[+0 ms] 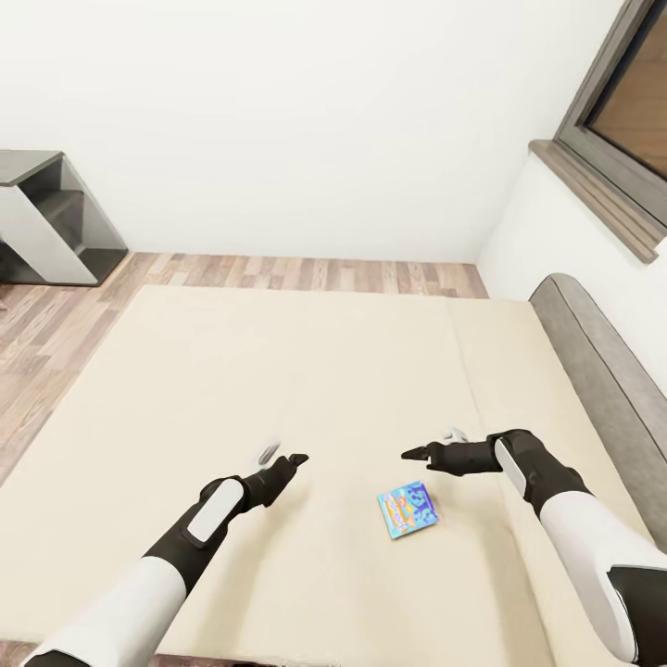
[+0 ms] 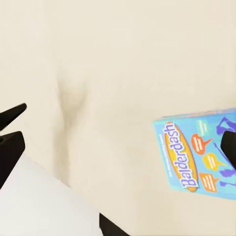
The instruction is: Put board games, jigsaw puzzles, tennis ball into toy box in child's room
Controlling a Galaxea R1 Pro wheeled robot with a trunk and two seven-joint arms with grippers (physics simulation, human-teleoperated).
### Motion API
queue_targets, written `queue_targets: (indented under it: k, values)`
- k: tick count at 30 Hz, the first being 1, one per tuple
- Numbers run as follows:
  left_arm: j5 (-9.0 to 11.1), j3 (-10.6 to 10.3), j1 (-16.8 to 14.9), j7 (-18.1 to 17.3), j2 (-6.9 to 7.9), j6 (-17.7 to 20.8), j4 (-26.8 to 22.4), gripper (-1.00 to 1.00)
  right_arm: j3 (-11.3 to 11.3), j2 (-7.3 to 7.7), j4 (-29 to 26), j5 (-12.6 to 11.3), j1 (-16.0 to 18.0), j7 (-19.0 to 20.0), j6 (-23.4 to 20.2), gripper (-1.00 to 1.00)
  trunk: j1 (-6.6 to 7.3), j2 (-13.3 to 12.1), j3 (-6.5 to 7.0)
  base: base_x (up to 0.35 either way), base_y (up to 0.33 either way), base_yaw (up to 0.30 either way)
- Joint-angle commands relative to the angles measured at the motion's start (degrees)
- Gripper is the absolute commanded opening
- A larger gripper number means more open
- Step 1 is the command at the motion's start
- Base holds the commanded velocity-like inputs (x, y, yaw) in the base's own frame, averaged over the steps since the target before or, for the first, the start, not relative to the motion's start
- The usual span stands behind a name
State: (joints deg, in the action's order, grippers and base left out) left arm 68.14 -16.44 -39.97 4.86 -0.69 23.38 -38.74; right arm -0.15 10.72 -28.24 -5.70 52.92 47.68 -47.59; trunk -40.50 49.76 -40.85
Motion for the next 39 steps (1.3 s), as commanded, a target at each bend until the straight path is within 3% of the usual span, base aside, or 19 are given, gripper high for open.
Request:
queue_targets:
  k: [1,23,39]
  values:
    - [0.59,-0.13,-0.02,0.51,0.01,0.09,-0.11,1.0,-0.03,0.01,-0.07,-0.54,0.05,-0.18,-0.49,1.0,-0.01,0.04,-0.14,0.0,0.0,0.091]
    - [0.56,-1.11,-0.49,-1.73,-0.09,0.96,-0.56,1.0,-2.2,0.29,-0.31,-0.54,1.03,-0.28,-0.45,1.0,-0.01,0.04,-2.18,0.0,0.0,0.092]
    - [0.46,-4.57,-1.5,-1.65,-1.68,1.54,-1.89,1.0,-3.87,3.18,-1.32,-0.6,1.04,-0.05,-0.46,1.0,-0.01,0.04,-3.67,0.0,0.0,0.077]
